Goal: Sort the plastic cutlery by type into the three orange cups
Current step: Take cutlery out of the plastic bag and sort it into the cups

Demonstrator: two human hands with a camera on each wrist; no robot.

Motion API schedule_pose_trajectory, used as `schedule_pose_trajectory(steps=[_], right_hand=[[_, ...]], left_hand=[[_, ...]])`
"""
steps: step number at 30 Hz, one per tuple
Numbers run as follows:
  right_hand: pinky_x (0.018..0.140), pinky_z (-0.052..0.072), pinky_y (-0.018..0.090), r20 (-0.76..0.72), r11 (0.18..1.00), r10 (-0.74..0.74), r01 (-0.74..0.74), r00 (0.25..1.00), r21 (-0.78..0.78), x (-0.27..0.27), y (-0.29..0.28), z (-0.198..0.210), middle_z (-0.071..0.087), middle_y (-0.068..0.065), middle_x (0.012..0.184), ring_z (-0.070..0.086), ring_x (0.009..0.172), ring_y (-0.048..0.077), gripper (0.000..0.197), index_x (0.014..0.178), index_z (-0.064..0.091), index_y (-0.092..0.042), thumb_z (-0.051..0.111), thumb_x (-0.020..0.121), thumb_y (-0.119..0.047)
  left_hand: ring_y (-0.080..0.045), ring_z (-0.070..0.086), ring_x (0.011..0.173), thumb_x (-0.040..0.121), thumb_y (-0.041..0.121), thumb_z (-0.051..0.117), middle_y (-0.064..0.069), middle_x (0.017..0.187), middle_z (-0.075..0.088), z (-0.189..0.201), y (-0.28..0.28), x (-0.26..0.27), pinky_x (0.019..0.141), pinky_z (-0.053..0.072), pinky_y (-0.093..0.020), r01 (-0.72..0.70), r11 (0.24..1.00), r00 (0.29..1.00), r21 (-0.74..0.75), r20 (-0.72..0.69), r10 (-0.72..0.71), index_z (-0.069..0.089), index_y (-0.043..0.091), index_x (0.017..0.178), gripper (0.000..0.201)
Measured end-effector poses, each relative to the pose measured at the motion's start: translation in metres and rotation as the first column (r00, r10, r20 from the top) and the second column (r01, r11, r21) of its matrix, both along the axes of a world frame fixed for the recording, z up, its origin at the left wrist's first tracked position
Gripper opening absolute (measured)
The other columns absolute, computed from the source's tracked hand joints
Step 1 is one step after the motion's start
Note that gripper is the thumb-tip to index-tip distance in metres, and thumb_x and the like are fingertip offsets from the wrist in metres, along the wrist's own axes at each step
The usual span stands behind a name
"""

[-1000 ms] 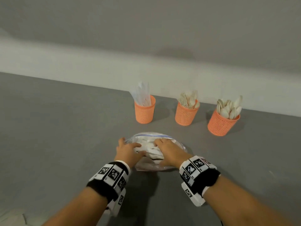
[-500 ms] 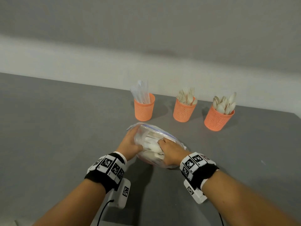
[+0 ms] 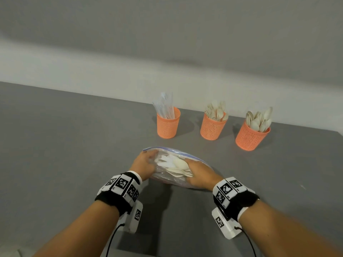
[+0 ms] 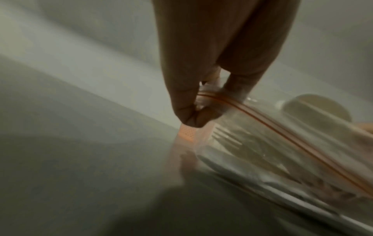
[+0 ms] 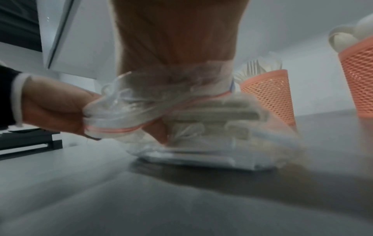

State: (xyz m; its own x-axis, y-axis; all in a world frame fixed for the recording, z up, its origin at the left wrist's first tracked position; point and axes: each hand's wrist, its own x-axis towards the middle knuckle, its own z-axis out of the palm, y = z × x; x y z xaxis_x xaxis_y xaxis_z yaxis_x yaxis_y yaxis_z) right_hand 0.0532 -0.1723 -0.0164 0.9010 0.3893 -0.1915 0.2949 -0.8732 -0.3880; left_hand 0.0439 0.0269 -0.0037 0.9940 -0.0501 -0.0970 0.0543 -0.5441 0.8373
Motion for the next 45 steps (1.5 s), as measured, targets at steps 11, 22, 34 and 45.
schedule_pose_trajectory(steps=[11,22,34,45], right_hand=[[0.104,0.044,0.037,-0.176,0.932,-0.043,0.103,0.983,0.348,-0.002,-0.006,0.007,0.064,-0.009,0.121,0.057,0.115,0.009,0.054,0.124,0.053,-0.029,0.071,0.073,-0.037],[0.107,0.039,0.030,-0.168,0.913,-0.067,0.128,0.983,0.386,-0.003,-0.026,0.014,0.059,0.000,0.129,0.053,0.121,0.015,0.054,0.131,0.049,-0.018,0.065,0.081,-0.010],[0.069,0.055,0.025,-0.395,0.050,-0.191,0.410,0.899,0.911,0.011,-0.034,0.064,0.062,-0.001,0.069,0.062,0.064,0.013,0.017,0.088,0.061,-0.012,0.060,0.083,0.004],[0.048,0.051,0.027,-0.246,0.533,-0.318,0.387,0.916,0.752,0.022,-0.028,0.094,0.053,0.006,0.060,0.053,0.043,0.012,0.012,0.092,0.051,-0.011,0.058,0.085,-0.003]], left_hand=[[-0.022,0.058,0.047,0.066,-0.002,0.034,-0.016,0.064,0.065,0.016,-0.007,0.013,0.052,0.053,-0.025,-0.276,0.392,0.904,-0.877,-0.376,-0.205,0.057,-0.006,0.103,0.044],[-0.014,0.057,0.107,0.081,-0.003,0.055,0.003,0.114,0.061,0.006,-0.026,0.023,0.093,0.040,-0.018,0.009,1.000,0.997,0.014,0.077,-0.010,0.060,0.020,0.120,0.045],[-0.037,0.046,0.125,0.084,0.001,0.045,-0.021,0.146,0.023,-0.015,-0.031,0.017,0.102,0.039,-0.037,0.106,0.893,0.970,0.438,-0.245,0.005,0.012,0.025,0.147,0.075],[-0.029,0.028,0.137,0.085,0.056,0.050,-0.015,0.148,0.031,0.077,-0.053,0.000,0.112,0.024,-0.040,-0.116,0.850,0.989,0.514,0.136,0.052,0.068,0.022,0.109,0.046]])
